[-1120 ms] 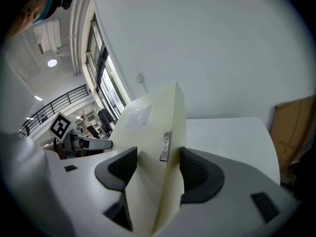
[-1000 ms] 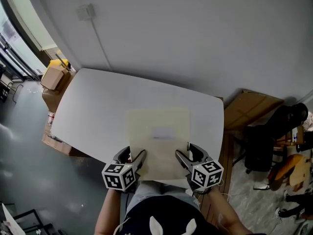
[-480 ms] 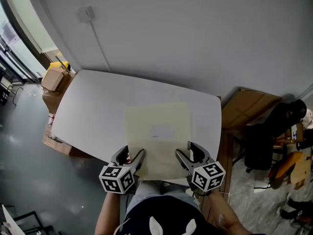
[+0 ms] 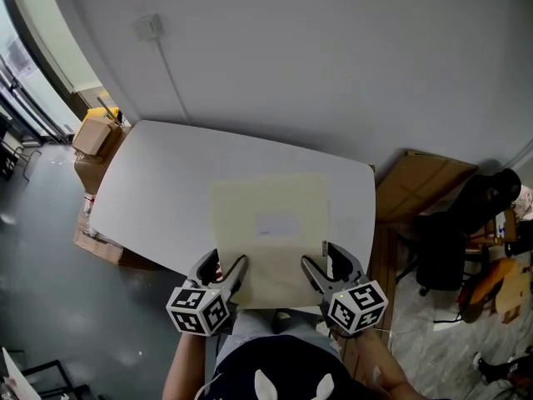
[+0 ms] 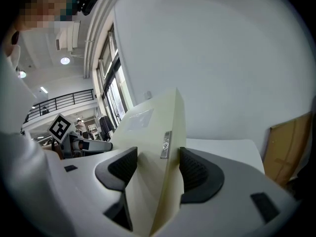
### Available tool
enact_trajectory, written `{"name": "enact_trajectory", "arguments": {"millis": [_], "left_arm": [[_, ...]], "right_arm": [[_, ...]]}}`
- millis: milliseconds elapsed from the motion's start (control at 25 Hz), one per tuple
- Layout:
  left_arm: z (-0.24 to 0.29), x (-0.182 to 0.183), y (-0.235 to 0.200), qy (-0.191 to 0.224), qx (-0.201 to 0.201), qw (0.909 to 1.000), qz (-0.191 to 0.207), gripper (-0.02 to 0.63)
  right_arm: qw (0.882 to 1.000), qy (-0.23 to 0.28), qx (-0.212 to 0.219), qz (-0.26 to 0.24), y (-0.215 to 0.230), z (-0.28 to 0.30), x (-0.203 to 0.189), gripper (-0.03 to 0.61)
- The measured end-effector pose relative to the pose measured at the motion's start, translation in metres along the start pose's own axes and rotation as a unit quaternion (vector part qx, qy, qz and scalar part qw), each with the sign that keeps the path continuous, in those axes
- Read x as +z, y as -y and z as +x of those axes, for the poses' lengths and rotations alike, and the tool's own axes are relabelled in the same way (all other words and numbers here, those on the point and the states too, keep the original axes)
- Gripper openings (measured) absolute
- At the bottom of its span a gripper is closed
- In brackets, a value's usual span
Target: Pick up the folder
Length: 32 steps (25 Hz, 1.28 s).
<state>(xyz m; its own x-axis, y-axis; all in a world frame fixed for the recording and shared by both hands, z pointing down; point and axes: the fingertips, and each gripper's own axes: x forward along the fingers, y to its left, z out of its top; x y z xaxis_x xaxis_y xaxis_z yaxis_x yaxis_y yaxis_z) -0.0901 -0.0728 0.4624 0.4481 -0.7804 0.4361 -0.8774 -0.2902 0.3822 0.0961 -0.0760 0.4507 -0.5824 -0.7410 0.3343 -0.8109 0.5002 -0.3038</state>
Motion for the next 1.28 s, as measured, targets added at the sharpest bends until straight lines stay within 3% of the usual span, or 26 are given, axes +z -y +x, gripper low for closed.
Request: {"name": "enact_trajectory", "arguments": {"millis": [480, 1280], "left_arm": [[-0.017, 0.006, 0.011, 0.027, 0.006, 0.9995, 0.017, 0.290], [-0.017, 0.009, 0.014, 0.026, 0.008, 0.9994, 0.024, 0.290]], "right_arm": [[0.999, 0.019, 0.003, -0.046, -0.011, -0.013, 0.009, 0.268], [0.999, 0.013, -0.004, -0.046, -0.011, -0.016, 0.008, 0.267]]}}
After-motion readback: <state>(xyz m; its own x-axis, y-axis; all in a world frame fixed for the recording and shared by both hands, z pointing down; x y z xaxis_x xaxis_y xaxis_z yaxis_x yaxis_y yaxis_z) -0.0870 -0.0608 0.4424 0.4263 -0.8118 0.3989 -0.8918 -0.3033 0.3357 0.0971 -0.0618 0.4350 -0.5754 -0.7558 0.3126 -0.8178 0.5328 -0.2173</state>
